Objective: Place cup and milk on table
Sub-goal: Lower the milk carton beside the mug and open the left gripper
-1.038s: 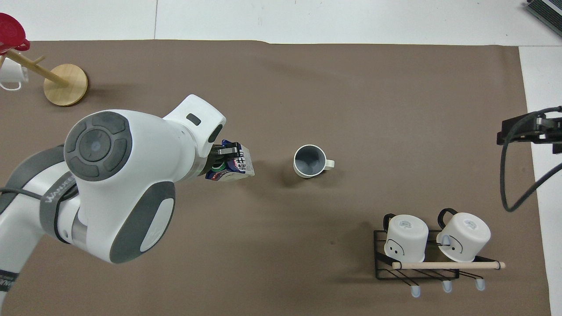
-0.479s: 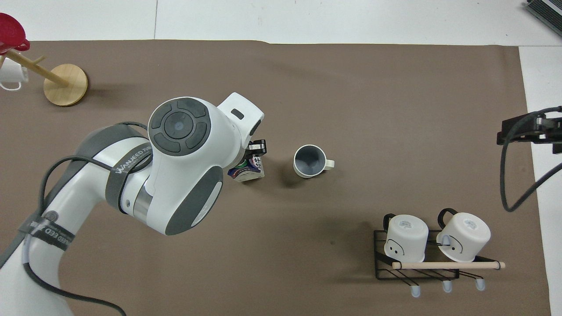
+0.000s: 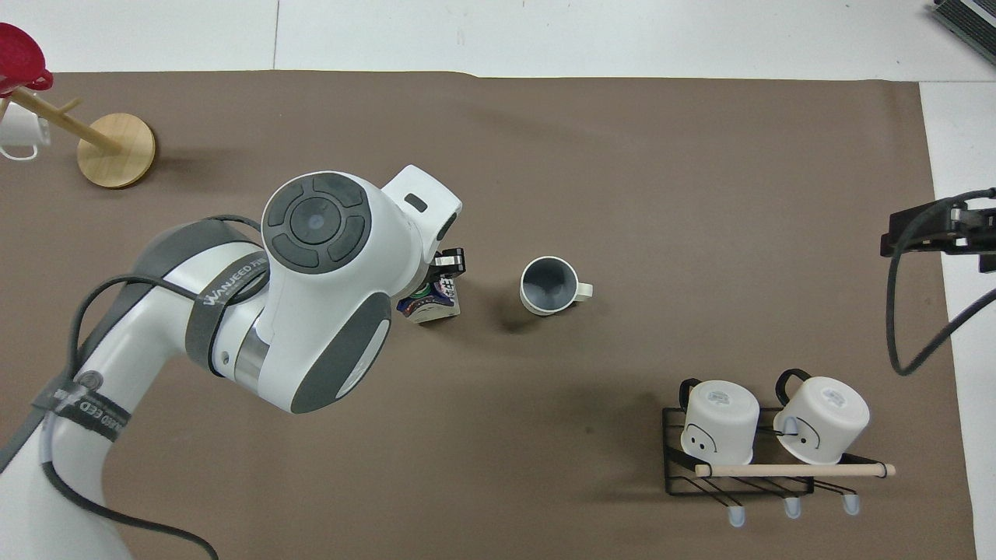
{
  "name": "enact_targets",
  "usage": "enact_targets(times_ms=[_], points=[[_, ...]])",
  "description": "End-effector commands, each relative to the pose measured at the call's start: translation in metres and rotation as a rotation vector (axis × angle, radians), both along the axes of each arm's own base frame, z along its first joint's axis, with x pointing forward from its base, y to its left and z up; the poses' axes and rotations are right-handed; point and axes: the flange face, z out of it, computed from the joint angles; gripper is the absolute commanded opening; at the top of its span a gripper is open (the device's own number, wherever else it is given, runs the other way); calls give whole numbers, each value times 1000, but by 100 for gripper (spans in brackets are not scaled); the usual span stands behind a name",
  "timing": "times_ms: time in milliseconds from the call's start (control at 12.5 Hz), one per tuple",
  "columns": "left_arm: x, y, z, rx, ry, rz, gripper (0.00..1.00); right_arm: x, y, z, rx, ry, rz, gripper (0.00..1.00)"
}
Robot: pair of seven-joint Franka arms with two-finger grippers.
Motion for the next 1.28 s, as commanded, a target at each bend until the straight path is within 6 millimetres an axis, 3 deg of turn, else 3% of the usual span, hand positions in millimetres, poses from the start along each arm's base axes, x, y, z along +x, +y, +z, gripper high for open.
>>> enact_targets(times_ms=[0, 160, 399, 479, 718, 958, 1197], points=[[1, 10, -9, 17, -15, -9, 45, 0, 0, 3, 10, 9, 6, 100], [2, 11, -9, 16, -18, -9, 47, 0, 0, 3, 10, 9, 6, 100], [6, 15, -9, 13, -22, -26, 91, 0, 0, 3, 10, 9, 6, 100], [5, 14, -9, 13, -20, -27, 100, 0, 0, 3, 10, 9, 6, 100], [9, 24, 5, 6, -28, -7, 100, 0, 0, 3, 10, 11, 5, 100], [2, 63, 59, 23, -17, 34, 100, 0, 0, 3, 10, 9, 6, 100], [-2, 122, 93, 51, 22, -11, 100, 0, 0, 3, 10, 9, 10, 100]])
